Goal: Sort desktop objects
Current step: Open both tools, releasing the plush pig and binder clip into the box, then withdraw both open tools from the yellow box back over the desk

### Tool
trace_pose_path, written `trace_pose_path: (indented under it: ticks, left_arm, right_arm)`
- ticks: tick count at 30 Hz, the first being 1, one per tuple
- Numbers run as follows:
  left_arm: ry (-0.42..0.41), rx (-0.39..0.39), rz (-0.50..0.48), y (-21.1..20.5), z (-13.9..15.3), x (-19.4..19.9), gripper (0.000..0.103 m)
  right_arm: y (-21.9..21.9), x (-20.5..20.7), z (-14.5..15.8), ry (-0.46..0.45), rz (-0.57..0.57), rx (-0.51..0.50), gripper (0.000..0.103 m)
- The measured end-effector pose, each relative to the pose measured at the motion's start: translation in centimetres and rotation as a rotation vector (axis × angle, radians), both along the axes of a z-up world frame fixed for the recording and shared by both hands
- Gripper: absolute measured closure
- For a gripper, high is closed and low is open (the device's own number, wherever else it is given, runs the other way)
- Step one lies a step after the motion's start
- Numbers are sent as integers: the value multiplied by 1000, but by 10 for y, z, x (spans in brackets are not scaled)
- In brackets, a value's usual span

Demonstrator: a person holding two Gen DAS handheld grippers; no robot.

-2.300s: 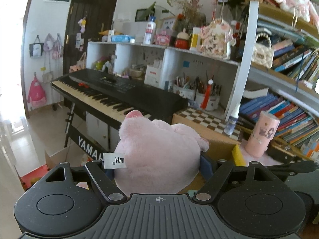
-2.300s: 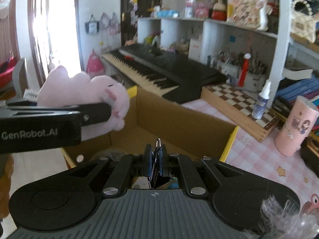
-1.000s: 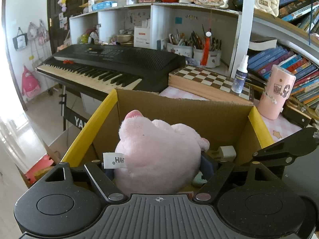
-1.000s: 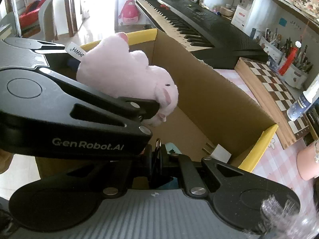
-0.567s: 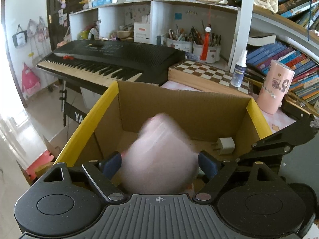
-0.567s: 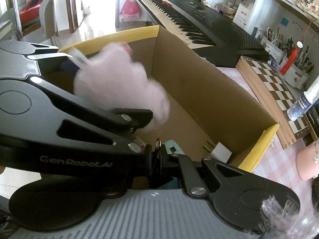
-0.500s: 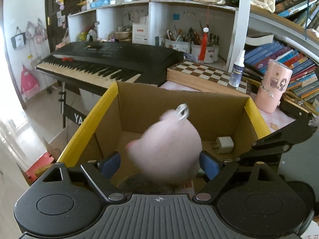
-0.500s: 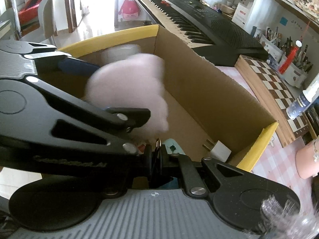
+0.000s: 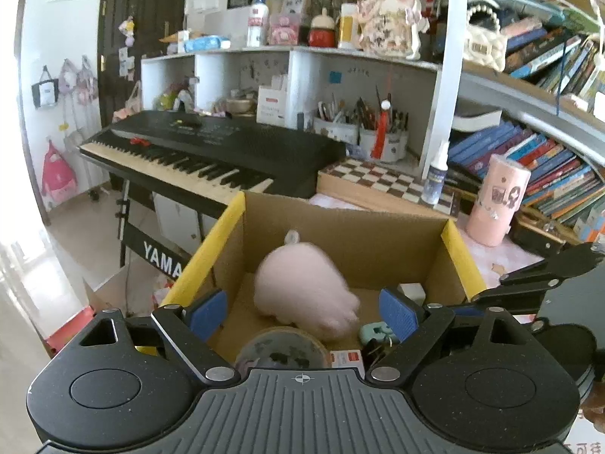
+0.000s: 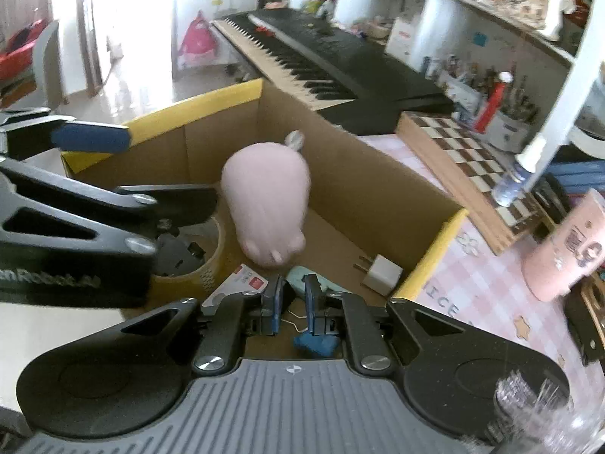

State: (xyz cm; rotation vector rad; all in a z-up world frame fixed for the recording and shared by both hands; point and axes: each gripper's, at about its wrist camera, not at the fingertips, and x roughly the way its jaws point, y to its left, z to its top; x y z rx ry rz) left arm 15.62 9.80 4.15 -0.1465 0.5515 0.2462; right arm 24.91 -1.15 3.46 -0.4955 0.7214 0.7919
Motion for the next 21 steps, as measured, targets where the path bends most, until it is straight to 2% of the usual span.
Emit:
trace_pose_path:
  ticks: [11, 17, 21]
  left_arm:
    - [-138, 28, 35, 2, 17, -58, 13]
    - [-148, 31, 10, 0, 18, -84, 13]
    - [-142, 29, -9, -3, 14, -103, 13]
  right_arm:
    - [-37, -45, 30, -85, -154, 120, 92]
    - [-57, -76, 45, -148, -258, 198, 92]
    - [-69, -100, 45, -173, -344, 242, 82]
